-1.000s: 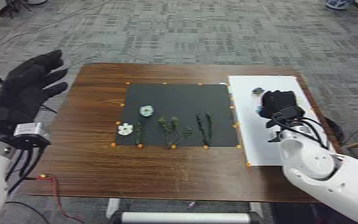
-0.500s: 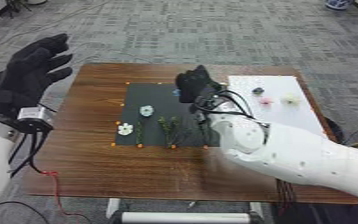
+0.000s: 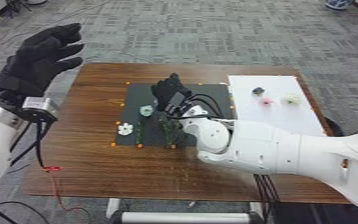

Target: Arrange flowers

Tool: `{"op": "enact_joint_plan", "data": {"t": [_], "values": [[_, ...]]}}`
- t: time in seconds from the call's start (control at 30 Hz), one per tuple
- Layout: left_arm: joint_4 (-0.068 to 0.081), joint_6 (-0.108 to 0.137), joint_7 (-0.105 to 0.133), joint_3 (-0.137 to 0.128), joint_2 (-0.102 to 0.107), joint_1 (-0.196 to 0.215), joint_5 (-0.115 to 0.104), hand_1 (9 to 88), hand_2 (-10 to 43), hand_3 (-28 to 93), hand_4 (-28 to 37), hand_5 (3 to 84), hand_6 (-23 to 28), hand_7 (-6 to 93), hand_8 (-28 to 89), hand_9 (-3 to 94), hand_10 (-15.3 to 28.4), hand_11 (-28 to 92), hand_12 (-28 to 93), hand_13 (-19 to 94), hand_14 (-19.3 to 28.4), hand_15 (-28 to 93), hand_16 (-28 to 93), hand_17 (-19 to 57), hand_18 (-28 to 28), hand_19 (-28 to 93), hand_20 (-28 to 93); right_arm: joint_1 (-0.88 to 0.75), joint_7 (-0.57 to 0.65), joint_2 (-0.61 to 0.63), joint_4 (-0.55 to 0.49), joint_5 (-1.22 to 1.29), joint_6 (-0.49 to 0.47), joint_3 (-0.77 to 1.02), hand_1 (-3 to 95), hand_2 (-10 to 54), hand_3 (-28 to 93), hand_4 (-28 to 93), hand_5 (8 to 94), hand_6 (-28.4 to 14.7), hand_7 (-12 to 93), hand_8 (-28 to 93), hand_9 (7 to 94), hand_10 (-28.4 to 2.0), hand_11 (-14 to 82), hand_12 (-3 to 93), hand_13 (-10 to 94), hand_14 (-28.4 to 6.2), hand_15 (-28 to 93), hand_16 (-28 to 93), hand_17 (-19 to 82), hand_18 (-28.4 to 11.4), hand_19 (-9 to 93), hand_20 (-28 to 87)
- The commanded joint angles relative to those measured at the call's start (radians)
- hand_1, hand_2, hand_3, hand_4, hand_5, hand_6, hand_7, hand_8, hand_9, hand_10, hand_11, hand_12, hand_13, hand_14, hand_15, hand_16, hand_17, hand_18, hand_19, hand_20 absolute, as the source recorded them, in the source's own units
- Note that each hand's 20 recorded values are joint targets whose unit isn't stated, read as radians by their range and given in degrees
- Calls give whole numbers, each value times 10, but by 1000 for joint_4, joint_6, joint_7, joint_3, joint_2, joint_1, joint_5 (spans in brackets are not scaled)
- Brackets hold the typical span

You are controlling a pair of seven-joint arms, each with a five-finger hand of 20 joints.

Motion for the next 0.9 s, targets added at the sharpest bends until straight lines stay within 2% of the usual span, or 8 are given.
{"op": "enact_joint_plan", "data": {"t": [0.03, 0.1, 0.3, 0.5, 0.8, 0.9], "values": [[-3, -1, -6, 3, 1, 3, 1, 251, -43, 717, -253, 254, 25, 204, -90, 171, 106, 157, 188, 54, 136, 397, -37, -142, 206, 397, 96, -23, 1, 14, -21, -12, -78, 17, 443, -95, 892, -241, 791, 48, 412, -54, 893, -23, 179, 498, 733, -38, 780, 314, 321, -204, 830, 556], [-2, 3, -2, 4, 2, 4, -1, 251, -43, 717, -254, 254, 25, 204, -89, 171, 106, 158, 188, 54, 136, 397, -37, -142, 206, 397, 96, -22, 11, 16, -31, -14, -75, 8, 443, -95, 892, -242, 792, 48, 410, -54, 893, -25, 177, 497, 731, -39, 781, 314, 318, -204, 829, 556], [5, -4, -5, 20, 2, -13, -1, 250, -42, 717, -256, 256, 26, 210, -92, 172, 109, 168, 186, 51, 141, 413, -40, -144, 208, 403, 96, -27, 48, 11, -43, -19, -93, -9, 447, -95, 882, -255, 786, 54, 406, -56, 889, -22, 169, 496, 728, -38, 781, 315, 315, -205, 828, 556], [6, -4, -5, 18, 3, -10, -2, 249, -42, 719, -257, 257, 25, 214, -96, 172, 110, 179, 180, 50, 141, 426, -49, -144, 208, 404, 95, -29, 54, 9, -33, -16, -106, 0, 436, -95, 887, -265, 770, 58, 413, -52, 882, -19, 162, 495, 724, -36, 783, 316, 312, -204, 827, 556], [6, -9, -7, 19, 0, -10, -3, 249, -41, 718, -257, 256, 25, 216, -99, 170, 109, 187, 173, 50, 141, 431, -56, -144, 208, 406, 92, -51, 51, 8, -7, -28, -152, 46, 417, -95, 891, -268, 698, 52, 424, -51, 828, -17, 149, 487, 697, -40, 795, 318, 296, -202, 822, 562], [3, -1, -1, 15, 0, -4, -2, 249, -41, 718, -257, 256, 26, 216, -99, 170, 109, 188, 172, 51, 140, 429, -57, -144, 208, 406, 92, -55, 40, 11, -6, -30, -164, 60, 413, -95, 875, -274, 680, 47, 425, -53, 808, -20, 149, 483, 687, -41, 800, 317, 293, -203, 821, 564]]}}
